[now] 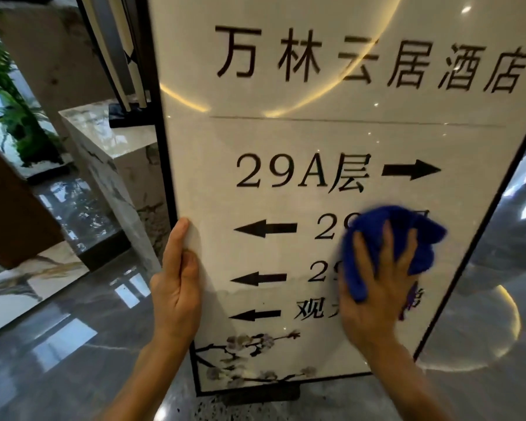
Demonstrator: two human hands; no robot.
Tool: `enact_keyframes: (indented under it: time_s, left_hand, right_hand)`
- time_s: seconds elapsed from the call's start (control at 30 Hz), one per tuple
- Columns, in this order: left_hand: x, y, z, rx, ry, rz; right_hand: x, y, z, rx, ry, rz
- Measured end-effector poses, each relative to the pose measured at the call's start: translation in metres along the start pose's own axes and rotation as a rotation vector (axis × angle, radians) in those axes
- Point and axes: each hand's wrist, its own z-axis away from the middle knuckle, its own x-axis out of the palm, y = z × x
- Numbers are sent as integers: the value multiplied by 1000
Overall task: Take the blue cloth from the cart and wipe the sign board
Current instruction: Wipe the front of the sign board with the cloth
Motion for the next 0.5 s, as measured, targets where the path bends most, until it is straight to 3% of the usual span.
enact_keyframes:
  time_s: [0.17,0.33,0.4,0.5]
  left_hand:
    - [0,-6,5,36,-1,31]
    - [-1,-2,5,17,-29,69]
    - [-2,-4,7,17,-26,76]
    - [0,-9,18,1,-19,44]
  right_hand:
    - [50,-85,79,-351,-222,56]
    - [60,-78,127,-682,-414,77]
    - [49,-56,125,-745,-428,72]
    - [27,-14,98,-647,-337,89]
